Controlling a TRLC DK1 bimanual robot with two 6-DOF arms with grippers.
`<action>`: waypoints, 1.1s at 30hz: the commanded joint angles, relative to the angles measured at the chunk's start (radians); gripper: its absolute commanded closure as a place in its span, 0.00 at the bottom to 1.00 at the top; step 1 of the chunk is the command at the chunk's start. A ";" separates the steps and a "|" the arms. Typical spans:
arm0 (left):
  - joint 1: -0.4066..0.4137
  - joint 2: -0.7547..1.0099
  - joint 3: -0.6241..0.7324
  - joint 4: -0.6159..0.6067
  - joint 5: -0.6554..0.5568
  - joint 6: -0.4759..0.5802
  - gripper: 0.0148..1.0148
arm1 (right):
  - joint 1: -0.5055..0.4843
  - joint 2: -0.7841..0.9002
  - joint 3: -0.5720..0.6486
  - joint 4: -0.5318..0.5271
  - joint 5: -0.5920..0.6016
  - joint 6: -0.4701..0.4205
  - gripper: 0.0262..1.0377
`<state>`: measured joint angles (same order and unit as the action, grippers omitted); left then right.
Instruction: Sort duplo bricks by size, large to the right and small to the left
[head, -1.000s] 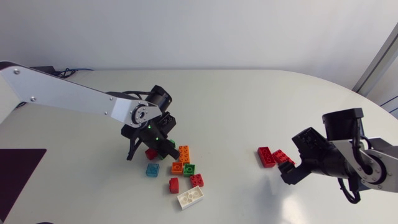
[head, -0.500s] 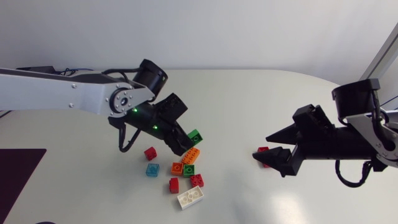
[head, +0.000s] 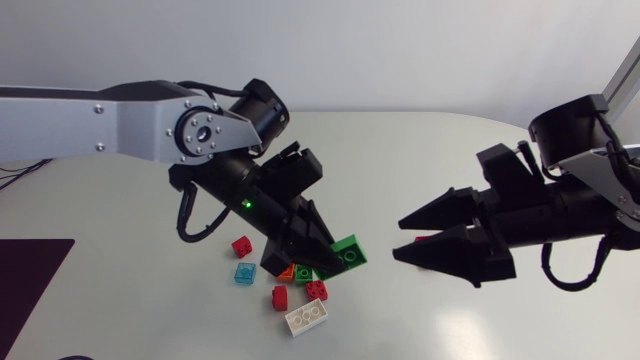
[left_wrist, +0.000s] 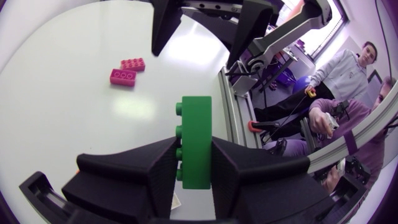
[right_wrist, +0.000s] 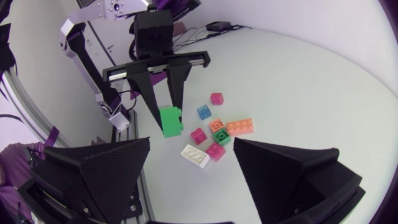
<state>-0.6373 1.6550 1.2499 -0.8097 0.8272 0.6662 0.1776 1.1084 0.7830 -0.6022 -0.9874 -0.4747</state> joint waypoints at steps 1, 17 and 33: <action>-0.030 0.045 0.054 -0.034 0.032 0.052 0.92 | 0.040 0.008 0.001 -0.024 -0.014 -0.030 0.08; -0.058 0.123 0.135 -0.100 0.105 0.079 0.92 | 0.131 0.005 -0.062 -0.030 -0.051 -0.033 0.48; -0.013 0.095 0.123 -0.163 0.135 0.116 0.01 | 0.134 -0.042 -0.074 -0.004 -0.034 -0.004 0.86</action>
<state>-0.6758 1.7599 1.3560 -0.9562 0.9421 0.7738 0.3134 1.0874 0.7342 -0.6144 -1.0180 -0.4713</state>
